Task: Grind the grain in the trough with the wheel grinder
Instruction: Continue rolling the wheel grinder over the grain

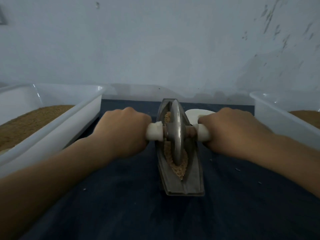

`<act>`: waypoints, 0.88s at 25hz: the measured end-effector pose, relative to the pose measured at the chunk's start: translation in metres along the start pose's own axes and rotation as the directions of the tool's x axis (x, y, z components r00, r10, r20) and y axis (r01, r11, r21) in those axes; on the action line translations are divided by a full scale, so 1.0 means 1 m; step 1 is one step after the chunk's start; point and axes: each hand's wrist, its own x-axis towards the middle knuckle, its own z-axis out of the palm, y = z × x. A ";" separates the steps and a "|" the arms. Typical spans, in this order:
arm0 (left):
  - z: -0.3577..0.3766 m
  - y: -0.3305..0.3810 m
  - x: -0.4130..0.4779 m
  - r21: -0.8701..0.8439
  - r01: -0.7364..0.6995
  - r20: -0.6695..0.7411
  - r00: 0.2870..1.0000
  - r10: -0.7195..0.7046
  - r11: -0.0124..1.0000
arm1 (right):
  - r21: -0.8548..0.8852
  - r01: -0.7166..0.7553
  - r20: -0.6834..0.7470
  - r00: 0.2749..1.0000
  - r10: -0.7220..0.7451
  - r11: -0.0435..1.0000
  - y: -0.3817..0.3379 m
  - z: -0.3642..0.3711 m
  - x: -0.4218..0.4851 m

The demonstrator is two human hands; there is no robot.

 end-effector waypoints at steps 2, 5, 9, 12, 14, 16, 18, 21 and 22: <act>0.002 0.002 0.012 0.029 0.036 0.001 0.999 -0.036 0.999 | 0.028 -0.021 0.071 0.997 0.019 0.999 -0.001 0.003 0.016; 0.007 0.013 0.056 0.031 0.150 0.114 0.982 -0.152 0.988 | 0.147 -0.268 0.362 0.910 0.201 0.952 -0.006 0.012 0.053; 0.002 0.007 0.052 0.005 0.050 0.165 0.985 -0.050 0.999 | 0.161 -0.228 0.389 0.909 0.150 0.960 -0.003 0.007 0.042; 0.001 -0.001 0.009 -0.012 -0.063 -0.015 0.998 0.063 0.998 | 0.019 -0.073 -0.005 0.997 0.074 0.997 -0.002 0.000 0.004; 0.004 0.000 0.011 -0.012 -0.041 -0.005 0.999 0.041 0.999 | -0.007 -0.083 0.032 0.996 0.083 0.997 -0.009 -0.002 0.006; 0.010 0.006 0.035 -0.070 0.098 0.110 0.990 -0.090 0.993 | 0.087 -0.180 0.189 0.969 0.161 0.980 -0.015 -0.001 0.031; 0.009 0.008 0.061 -0.092 0.182 0.213 0.964 -0.159 0.979 | 0.080 -0.282 0.288 0.925 0.248 0.956 -0.016 -0.004 0.058; 0.007 0.005 0.043 -0.076 0.114 0.141 0.985 -0.102 0.991 | 0.060 -0.173 0.229 0.961 0.156 0.983 -0.013 -0.008 0.043; 0.009 0.006 0.023 -0.049 0.033 0.010 0.999 -0.033 0.998 | 0.035 -0.103 0.089 0.991 0.099 0.994 -0.012 -0.007 0.024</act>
